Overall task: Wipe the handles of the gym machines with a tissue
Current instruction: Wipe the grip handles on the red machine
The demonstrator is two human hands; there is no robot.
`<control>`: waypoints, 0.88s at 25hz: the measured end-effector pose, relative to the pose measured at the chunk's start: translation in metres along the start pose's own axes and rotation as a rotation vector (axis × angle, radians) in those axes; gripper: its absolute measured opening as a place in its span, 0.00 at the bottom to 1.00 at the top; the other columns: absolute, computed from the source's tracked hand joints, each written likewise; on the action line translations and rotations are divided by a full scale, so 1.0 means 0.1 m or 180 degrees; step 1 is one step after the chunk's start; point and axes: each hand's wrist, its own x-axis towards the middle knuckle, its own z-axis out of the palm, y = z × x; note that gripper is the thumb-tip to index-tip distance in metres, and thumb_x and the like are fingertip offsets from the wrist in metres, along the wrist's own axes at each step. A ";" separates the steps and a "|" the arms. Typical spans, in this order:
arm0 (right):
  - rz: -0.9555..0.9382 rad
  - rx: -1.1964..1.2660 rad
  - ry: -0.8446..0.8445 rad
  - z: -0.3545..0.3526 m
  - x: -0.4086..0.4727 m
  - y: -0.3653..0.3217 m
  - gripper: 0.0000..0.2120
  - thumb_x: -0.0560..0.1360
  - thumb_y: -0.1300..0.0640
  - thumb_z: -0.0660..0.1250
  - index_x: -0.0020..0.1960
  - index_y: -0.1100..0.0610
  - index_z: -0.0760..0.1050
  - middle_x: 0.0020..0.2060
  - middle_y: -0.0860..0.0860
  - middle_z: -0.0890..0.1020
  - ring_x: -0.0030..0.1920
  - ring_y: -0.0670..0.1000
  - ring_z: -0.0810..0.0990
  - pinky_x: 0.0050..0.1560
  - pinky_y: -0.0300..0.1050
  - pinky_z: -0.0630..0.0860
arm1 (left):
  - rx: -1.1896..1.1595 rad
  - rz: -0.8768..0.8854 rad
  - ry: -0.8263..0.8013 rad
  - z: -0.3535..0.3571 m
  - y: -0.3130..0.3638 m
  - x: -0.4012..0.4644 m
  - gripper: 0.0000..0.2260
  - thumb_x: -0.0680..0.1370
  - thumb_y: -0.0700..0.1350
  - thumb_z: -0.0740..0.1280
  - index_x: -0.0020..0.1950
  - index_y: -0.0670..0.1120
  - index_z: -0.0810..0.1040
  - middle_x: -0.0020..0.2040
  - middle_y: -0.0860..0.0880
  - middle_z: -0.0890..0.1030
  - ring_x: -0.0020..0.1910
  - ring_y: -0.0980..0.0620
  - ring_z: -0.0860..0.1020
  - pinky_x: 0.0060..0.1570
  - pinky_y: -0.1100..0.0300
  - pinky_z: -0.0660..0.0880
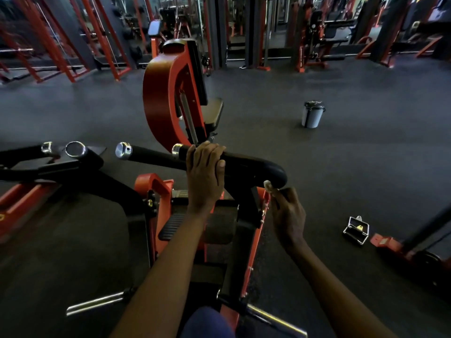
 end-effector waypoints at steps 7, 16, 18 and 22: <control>-0.0022 -0.0192 0.0398 0.07 0.01 -0.06 0.16 0.76 0.51 0.58 0.60 0.55 0.77 0.52 0.54 0.77 0.42 0.51 0.79 0.34 0.45 0.78 | -0.0171 -0.0008 0.0368 0.18 -0.08 0.01 0.18 0.84 0.51 0.46 0.57 0.46 0.73 0.56 0.48 0.76 0.62 0.45 0.72 0.70 0.51 0.57; 0.1031 -0.1025 0.1214 0.46 0.07 -0.51 0.17 0.70 0.67 0.70 0.57 0.56 0.80 0.54 0.58 0.78 0.40 0.59 0.80 0.33 0.44 0.71 | -0.0318 0.0381 -0.0216 0.03 -0.16 0.00 0.19 0.84 0.50 0.49 0.63 0.43 0.75 0.58 0.44 0.79 0.65 0.43 0.71 0.74 0.49 0.50; 0.1509 -0.0895 0.1261 0.73 0.18 -0.71 0.15 0.71 0.68 0.68 0.56 0.59 0.80 0.52 0.60 0.78 0.41 0.60 0.80 0.34 0.43 0.69 | -0.0376 0.0523 -0.0267 -0.01 -0.21 0.00 0.19 0.84 0.49 0.49 0.64 0.43 0.75 0.59 0.44 0.79 0.65 0.43 0.70 0.74 0.48 0.52; 0.1621 -0.1086 0.0626 0.87 0.31 -0.89 0.12 0.77 0.65 0.61 0.59 0.61 0.75 0.49 0.59 0.75 0.39 0.57 0.77 0.35 0.39 0.66 | -0.0563 0.0695 -0.0444 -0.04 -0.28 0.01 0.17 0.84 0.48 0.51 0.67 0.44 0.72 0.60 0.44 0.78 0.66 0.44 0.69 0.72 0.50 0.53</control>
